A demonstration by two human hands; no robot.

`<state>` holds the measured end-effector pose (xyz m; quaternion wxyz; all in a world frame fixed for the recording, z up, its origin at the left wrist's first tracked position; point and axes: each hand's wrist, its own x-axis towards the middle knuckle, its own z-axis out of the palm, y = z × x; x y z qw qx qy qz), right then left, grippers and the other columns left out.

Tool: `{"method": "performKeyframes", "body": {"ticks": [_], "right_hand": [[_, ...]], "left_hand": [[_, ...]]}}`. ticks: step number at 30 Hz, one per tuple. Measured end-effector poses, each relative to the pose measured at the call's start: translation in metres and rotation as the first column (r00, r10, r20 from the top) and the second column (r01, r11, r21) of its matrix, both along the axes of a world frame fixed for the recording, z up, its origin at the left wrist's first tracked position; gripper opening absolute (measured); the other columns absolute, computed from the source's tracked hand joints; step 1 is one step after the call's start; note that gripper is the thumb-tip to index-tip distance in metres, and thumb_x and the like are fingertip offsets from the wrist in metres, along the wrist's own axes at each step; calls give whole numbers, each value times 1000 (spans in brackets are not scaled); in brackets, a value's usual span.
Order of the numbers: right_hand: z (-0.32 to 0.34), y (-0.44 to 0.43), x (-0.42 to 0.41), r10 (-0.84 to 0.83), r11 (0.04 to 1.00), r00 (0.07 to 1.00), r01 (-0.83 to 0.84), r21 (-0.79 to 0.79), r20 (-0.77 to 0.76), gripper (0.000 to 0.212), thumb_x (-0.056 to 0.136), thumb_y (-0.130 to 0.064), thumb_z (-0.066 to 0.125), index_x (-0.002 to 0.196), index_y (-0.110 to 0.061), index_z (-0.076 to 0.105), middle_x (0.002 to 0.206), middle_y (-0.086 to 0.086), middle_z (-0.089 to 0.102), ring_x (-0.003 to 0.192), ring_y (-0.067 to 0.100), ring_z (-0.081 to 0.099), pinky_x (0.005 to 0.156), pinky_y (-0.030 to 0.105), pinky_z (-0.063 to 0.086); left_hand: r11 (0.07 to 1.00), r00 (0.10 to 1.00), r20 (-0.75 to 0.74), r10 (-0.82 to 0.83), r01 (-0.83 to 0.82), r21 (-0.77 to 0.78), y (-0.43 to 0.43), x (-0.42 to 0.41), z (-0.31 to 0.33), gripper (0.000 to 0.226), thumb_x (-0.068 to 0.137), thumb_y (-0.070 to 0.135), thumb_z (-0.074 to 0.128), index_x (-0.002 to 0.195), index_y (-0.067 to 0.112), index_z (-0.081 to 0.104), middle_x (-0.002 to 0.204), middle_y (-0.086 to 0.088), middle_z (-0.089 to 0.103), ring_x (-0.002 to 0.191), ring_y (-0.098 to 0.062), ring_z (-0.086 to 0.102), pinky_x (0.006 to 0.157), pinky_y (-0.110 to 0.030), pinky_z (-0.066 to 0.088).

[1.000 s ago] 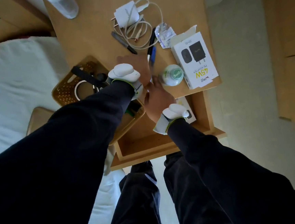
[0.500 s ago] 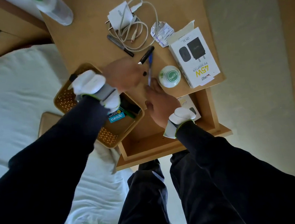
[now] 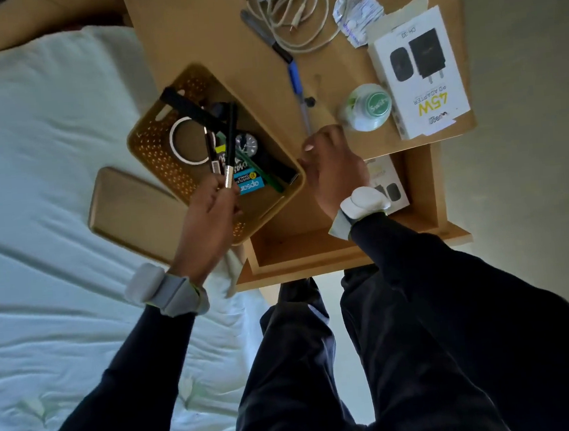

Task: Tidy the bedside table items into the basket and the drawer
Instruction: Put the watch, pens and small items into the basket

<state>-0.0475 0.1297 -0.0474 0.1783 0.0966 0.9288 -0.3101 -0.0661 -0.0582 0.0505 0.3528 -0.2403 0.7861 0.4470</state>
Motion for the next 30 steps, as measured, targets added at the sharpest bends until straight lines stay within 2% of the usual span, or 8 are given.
{"method": "performKeyframes", "body": {"ticks": [4, 6, 9, 11, 18, 21, 24, 30], "right_hand": [[4, 1, -10, -81, 997, 997, 81, 21, -7, 20, 93, -26, 54, 109, -16, 51, 111, 5, 55, 81, 34, 61, 64, 33, 42], [7, -1, -14, -107, 994, 994, 107, 16, 2, 21, 92, -25, 52, 110, -14, 49, 109, 6, 57, 86, 36, 60, 69, 38, 46], [7, -4, -16, -97, 993, 995, 95, 66, 16, 22, 93, -26, 52, 111, -13, 47, 107, 7, 61, 89, 37, 62, 71, 39, 49], [6, -5, -16, -84, 992, 996, 80, 102, 41, 22, 94, -28, 51, 110, -14, 48, 104, 7, 63, 89, 36, 63, 73, 39, 49], [5, -1, -12, -23, 987, 992, 3, 161, 124, 23, 98, -32, 44, 105, -10, 48, 95, 12, 64, 82, 38, 61, 66, 33, 35], [9, 3, -8, -20, 990, 993, 3, 142, 118, 24, 98, -33, 43, 104, -12, 51, 92, 10, 66, 80, 36, 61, 65, 32, 37], [18, 7, -6, -104, 994, 991, 100, 46, 89, 24, 97, -35, 43, 100, -15, 56, 83, 2, 67, 73, 29, 65, 65, 33, 46], [63, 0, 0, -173, 982, 985, 171, -75, -15, 14, 93, -31, 50, 95, -18, 58, 66, -13, 56, 67, 13, 58, 61, 28, 39]], "left_hand": [[991, 990, 29, 136, -136, 10, 2, 15, -2, 13, 99, 11, 35, 97, 16, 48, 74, -4, 61, 54, -8, 47, 47, -21, 36], [977, 977, 33, 211, -212, 18, 2, 17, -2, 11, 99, 8, 34, 101, 15, 43, 80, -9, 66, 51, -8, 49, 42, -18, 37], [962, 960, 79, 268, -271, 29, 0, 14, -6, 10, 102, 13, 35, 110, 10, 39, 90, -13, 71, 42, -11, 49, 37, -21, 37], [957, 950, 134, 282, -289, 31, -3, 6, -12, 18, 104, 17, 35, 117, 6, 39, 86, -12, 71, 37, -11, 48, 35, -20, 37], [936, 897, 294, 331, -351, 18, -11, -15, -29, 31, 104, 23, 36, 126, 2, 45, 80, -6, 65, 35, -7, 47, 36, -20, 42], [941, 908, 271, 320, -338, 24, -13, -13, -29, 30, 102, 21, 38, 130, 9, 34, 86, -10, 63, 37, -11, 49, 37, -23, 45], [958, 925, 272, 265, -284, 32, -14, -9, -28, 39, 101, 22, 40, 136, 7, 34, 86, -11, 65, 33, -11, 50, 38, -24, 46], [958, 940, 219, 262, -280, 54, -16, 1, -20, 41, 102, 22, 41, 139, 16, 24, 84, -9, 67, 36, -10, 49, 40, -25, 45]]}}
